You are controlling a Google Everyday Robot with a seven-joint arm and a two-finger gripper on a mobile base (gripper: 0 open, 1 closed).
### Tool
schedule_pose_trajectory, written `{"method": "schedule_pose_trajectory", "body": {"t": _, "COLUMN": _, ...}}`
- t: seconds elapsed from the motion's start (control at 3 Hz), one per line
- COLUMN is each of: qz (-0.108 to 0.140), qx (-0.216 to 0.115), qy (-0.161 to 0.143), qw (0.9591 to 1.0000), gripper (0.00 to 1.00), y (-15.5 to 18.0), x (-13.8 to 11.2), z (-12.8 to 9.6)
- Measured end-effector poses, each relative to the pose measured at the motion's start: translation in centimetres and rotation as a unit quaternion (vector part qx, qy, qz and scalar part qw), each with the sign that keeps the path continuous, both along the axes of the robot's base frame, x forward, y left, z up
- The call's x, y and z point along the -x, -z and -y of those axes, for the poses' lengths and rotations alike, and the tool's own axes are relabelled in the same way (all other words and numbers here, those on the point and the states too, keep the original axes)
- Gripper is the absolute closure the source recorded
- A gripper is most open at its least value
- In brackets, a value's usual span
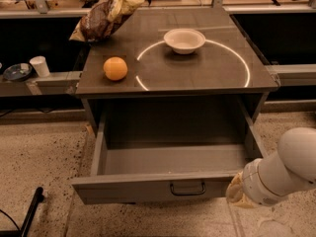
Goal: Close top drawer
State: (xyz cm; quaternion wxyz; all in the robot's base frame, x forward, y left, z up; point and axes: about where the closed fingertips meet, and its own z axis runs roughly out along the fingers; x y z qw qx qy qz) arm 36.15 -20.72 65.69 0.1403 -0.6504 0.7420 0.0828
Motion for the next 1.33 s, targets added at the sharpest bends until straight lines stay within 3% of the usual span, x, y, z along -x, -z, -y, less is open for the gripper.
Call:
{"method": "schedule_pose_trajectory", "body": {"t": 0.67, "qz": 0.000, "qx": 0.000, "qy": 0.000, "qw": 1.0000, "gripper": 0.10, "y": 0.00, "x": 0.00, "z": 0.00}}
{"method": "schedule_pose_trajectory", "body": {"t": 1.0, "qz": 0.000, "qx": 0.000, "qy": 0.000, "qw": 1.0000, "gripper": 0.00, "y": 0.00, "x": 0.00, "z": 0.00}}
{"method": "schedule_pose_trajectory", "body": {"t": 1.33, "qz": 0.000, "qx": 0.000, "qy": 0.000, "qw": 1.0000, "gripper": 0.00, "y": 0.00, "x": 0.00, "z": 0.00}}
